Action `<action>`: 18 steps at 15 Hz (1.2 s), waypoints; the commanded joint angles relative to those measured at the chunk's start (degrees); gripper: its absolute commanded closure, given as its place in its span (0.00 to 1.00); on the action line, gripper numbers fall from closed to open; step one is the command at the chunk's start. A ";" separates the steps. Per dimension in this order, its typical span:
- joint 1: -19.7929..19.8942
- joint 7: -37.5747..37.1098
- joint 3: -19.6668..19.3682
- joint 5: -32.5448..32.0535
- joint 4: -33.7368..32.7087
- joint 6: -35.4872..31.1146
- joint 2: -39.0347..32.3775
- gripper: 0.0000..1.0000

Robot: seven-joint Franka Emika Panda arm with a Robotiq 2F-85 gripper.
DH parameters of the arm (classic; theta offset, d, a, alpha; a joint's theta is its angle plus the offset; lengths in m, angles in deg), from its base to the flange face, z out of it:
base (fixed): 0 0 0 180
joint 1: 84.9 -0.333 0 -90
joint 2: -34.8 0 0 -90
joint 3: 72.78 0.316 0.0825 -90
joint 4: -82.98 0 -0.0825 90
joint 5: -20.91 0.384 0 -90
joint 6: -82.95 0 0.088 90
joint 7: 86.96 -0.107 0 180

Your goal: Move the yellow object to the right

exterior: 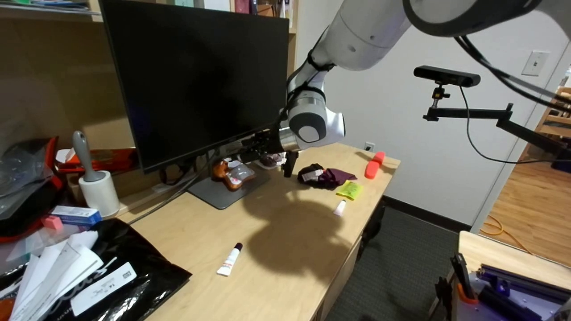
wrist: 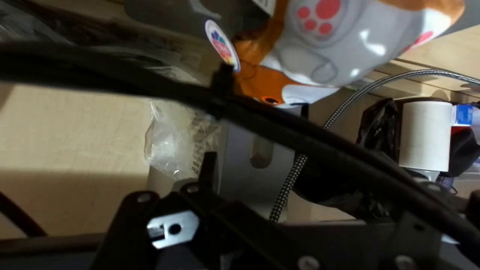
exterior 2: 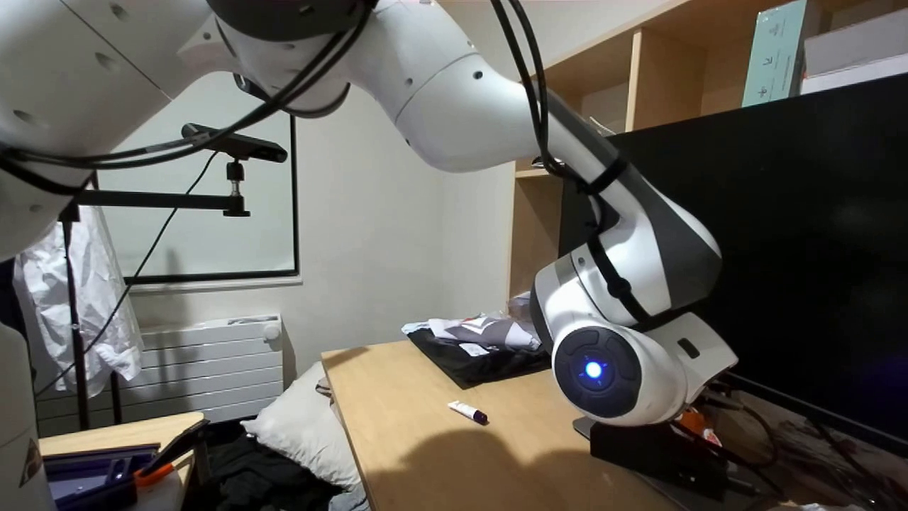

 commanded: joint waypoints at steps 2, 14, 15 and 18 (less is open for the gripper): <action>2.18 0.14 -0.21 -5.51 6.89 2.43 8.09 0.00; 7.31 -14.44 -5.51 -59.20 18.23 17.79 20.30 0.00; 6.00 -14.83 -7.87 -62.66 17.99 21.86 20.91 0.00; 11.05 -13.70 -2.57 -62.73 16.21 20.85 20.11 0.00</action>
